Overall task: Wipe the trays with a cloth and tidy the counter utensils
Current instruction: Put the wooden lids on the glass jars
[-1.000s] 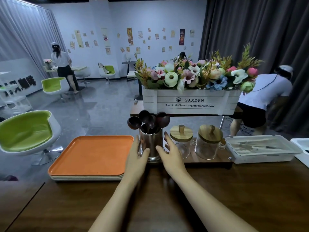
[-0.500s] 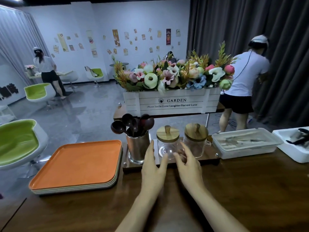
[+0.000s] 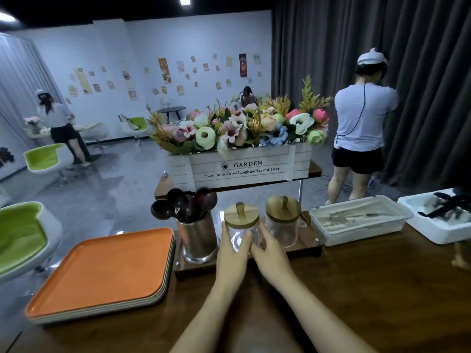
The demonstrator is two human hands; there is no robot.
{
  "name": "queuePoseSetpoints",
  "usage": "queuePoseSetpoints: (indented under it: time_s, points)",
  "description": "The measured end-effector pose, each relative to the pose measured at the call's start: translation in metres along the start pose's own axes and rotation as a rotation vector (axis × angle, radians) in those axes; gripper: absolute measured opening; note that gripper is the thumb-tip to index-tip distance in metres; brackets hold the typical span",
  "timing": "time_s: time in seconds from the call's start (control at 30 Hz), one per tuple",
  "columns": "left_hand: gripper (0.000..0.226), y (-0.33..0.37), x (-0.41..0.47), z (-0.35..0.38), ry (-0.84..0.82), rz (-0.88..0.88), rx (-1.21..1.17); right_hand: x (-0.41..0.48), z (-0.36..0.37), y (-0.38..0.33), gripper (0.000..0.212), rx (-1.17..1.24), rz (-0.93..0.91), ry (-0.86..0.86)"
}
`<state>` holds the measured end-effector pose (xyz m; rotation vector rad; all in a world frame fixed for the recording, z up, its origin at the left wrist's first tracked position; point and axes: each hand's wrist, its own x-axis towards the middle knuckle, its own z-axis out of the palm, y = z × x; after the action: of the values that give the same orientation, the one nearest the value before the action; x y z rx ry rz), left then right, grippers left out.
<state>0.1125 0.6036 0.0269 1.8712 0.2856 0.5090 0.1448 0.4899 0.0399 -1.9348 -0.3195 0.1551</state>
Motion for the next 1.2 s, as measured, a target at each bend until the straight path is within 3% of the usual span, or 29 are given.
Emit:
queuePoseSetpoints:
  time_s: [0.13, 0.3, 0.47, 0.87, 1.2]
  points:
    - [0.079, 0.006, -0.021, 0.001, -0.012, 0.035, -0.005, -0.010, -0.010, 0.007, 0.073, 0.073, -0.015, -0.010]
    - [0.081, 0.011, -0.061, 0.007, 0.024, 0.015, -0.020, -0.040, -0.028, 0.019, 0.060, 0.168, -0.053, 0.012]
    - [0.067, 0.034, -0.112, 0.034, 0.048, 0.010, -0.057, -0.081, -0.070, 0.037, 0.060, 0.239, -0.086, -0.020]
    - [0.084, 0.083, -0.217, 0.206, 0.104, -0.081, -0.119, -0.147, -0.250, 0.126, 0.057, 0.151, -0.119, -0.055]
    - [0.073, 0.122, -0.248, 0.293, 0.030, -0.080, -0.130, -0.165, -0.339, 0.177, 0.052, 0.204, -0.046, 0.024]
